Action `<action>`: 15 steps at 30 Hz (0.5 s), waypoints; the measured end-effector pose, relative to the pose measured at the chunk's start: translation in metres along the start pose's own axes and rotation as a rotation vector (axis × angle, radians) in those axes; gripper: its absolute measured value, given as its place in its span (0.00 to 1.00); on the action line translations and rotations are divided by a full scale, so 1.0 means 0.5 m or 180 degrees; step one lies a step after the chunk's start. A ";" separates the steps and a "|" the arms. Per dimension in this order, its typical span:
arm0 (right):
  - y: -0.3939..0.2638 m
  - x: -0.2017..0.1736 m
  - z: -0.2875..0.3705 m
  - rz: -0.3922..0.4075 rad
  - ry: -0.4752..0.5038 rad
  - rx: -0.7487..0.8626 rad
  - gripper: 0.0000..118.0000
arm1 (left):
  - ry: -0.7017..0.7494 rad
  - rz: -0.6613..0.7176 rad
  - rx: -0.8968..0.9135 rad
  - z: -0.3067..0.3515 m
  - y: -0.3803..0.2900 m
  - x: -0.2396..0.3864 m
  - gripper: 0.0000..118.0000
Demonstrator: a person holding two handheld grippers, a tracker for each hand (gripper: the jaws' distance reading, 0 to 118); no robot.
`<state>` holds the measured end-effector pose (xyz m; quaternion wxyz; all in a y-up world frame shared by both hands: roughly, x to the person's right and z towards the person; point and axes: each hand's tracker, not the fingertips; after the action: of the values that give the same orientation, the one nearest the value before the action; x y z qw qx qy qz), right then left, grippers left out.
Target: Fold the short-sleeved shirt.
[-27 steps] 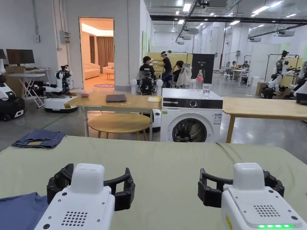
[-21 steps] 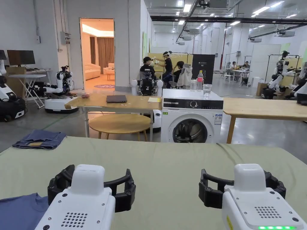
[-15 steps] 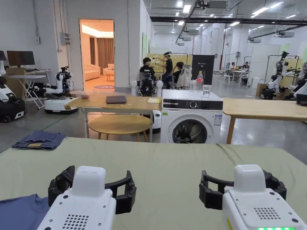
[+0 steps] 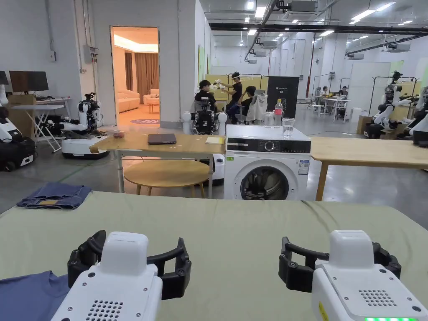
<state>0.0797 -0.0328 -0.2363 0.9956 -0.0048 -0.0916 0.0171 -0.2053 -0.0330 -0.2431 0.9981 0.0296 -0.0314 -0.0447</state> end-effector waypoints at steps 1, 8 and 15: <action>0.000 0.000 0.000 0.0022 -0.0006 0.0005 1.00 | -0.0001 0.0005 0.0005 0.001 0.000 0.000 0.97; 0.000 -0.002 0.001 0.0039 -0.0034 0.0005 1.00 | -0.0015 0.0002 -0.0011 -0.002 0.002 0.002 0.97; 0.001 0.000 0.002 0.0017 -0.0013 0.0017 1.00 | 0.0009 -0.0041 0.0005 -0.001 0.002 0.003 0.97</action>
<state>0.0794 -0.0325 -0.2356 0.9954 -0.0023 -0.0936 0.0200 -0.2036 -0.0320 -0.2436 0.9978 0.0306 -0.0298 -0.0511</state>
